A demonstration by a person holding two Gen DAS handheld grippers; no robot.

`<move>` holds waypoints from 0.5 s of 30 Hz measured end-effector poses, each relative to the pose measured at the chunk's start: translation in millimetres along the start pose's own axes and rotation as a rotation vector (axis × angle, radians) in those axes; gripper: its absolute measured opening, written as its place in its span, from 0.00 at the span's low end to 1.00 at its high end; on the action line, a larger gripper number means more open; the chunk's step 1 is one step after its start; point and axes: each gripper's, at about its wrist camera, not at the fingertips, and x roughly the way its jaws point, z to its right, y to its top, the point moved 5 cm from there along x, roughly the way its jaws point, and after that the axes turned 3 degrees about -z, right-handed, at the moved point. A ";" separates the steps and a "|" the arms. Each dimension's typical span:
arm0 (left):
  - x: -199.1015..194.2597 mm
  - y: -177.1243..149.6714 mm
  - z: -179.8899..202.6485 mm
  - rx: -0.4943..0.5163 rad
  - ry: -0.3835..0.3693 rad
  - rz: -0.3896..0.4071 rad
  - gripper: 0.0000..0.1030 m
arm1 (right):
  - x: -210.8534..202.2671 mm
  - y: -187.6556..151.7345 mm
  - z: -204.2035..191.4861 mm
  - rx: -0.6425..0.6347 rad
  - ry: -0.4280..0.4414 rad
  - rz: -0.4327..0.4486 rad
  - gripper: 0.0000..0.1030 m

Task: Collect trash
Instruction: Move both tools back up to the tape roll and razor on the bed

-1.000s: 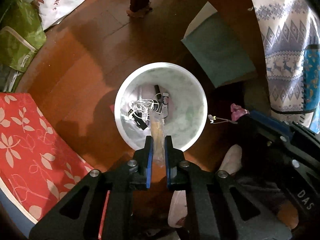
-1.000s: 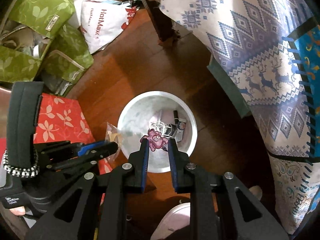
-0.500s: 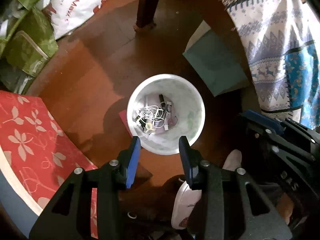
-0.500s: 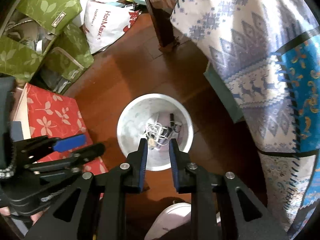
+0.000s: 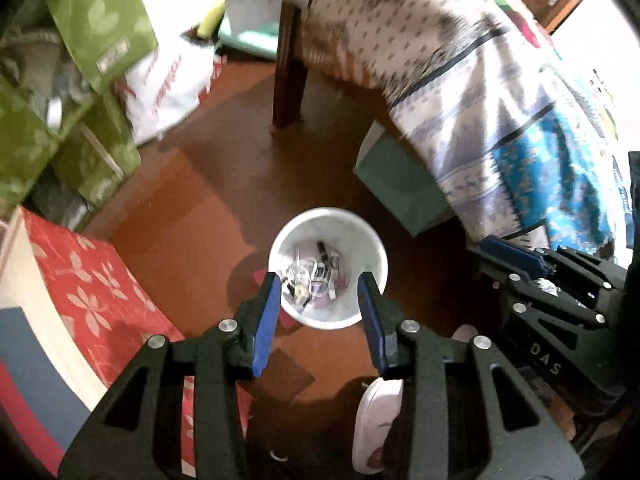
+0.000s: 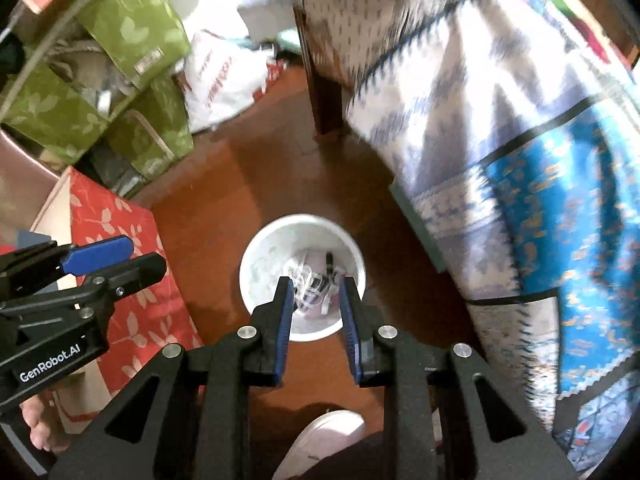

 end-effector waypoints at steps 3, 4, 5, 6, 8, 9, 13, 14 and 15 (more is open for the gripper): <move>-27.6 2.5 11.0 0.028 -0.003 0.062 0.37 | -35.6 -0.6 3.5 0.004 -0.008 0.085 0.21; -38.0 3.0 15.3 0.039 -0.005 0.085 0.37 | -48.0 -1.2 5.7 0.005 -0.015 0.114 0.21; -46.2 3.8 18.6 0.049 -0.007 0.103 0.37 | -62.9 -2.2 8.9 0.006 -0.024 0.148 0.21; -56.7 5.5 22.4 0.064 -0.006 0.124 0.37 | -72.3 -2.4 9.5 0.007 -0.029 0.172 0.21; -76.2 9.5 32.8 0.088 -0.008 0.169 0.37 | -99.5 -4.9 15.7 0.014 -0.047 0.237 0.21; -87.9 11.4 38.0 0.100 -0.014 0.196 0.37 | -117.1 -7.0 20.5 0.023 -0.061 0.279 0.21; -128.1 17.2 65.0 0.135 -0.040 0.299 0.37 | -171.7 -15.0 39.8 0.058 -0.103 0.416 0.21; -139.6 17.7 74.5 0.145 -0.050 0.327 0.37 | -183.9 -17.3 44.1 0.067 -0.117 0.449 0.21; -148.4 18.7 82.0 0.154 -0.060 0.351 0.37 | -203.0 -20.9 50.5 0.081 -0.139 0.500 0.21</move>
